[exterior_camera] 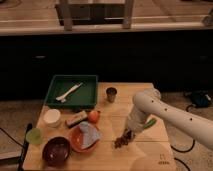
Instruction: Place grapes in table surface
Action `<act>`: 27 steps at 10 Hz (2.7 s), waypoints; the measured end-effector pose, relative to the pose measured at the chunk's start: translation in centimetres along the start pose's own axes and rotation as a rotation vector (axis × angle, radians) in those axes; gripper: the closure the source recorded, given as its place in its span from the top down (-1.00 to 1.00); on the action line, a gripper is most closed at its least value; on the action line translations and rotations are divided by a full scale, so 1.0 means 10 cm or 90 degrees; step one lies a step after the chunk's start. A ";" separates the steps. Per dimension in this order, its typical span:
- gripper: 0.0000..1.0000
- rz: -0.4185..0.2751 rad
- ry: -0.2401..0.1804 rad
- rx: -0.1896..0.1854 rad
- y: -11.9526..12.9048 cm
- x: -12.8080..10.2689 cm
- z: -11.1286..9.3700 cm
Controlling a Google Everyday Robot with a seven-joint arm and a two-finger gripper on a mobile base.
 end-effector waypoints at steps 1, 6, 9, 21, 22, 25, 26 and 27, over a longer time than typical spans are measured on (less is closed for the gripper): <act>-0.92 -0.011 -0.001 -0.003 -0.01 0.02 0.07; -0.92 -0.024 -0.008 -0.010 0.01 0.10 0.26; -0.92 -0.025 -0.009 -0.008 0.02 0.10 0.30; 0.60 -0.026 0.002 -0.005 0.02 0.07 0.32; 0.60 -0.026 0.002 -0.005 0.02 0.08 0.32; 0.60 -0.026 -0.002 -0.010 0.01 0.10 0.32; 0.60 -0.027 -0.003 -0.012 0.01 0.10 0.33; 0.60 -0.026 -0.005 -0.012 0.00 0.11 0.32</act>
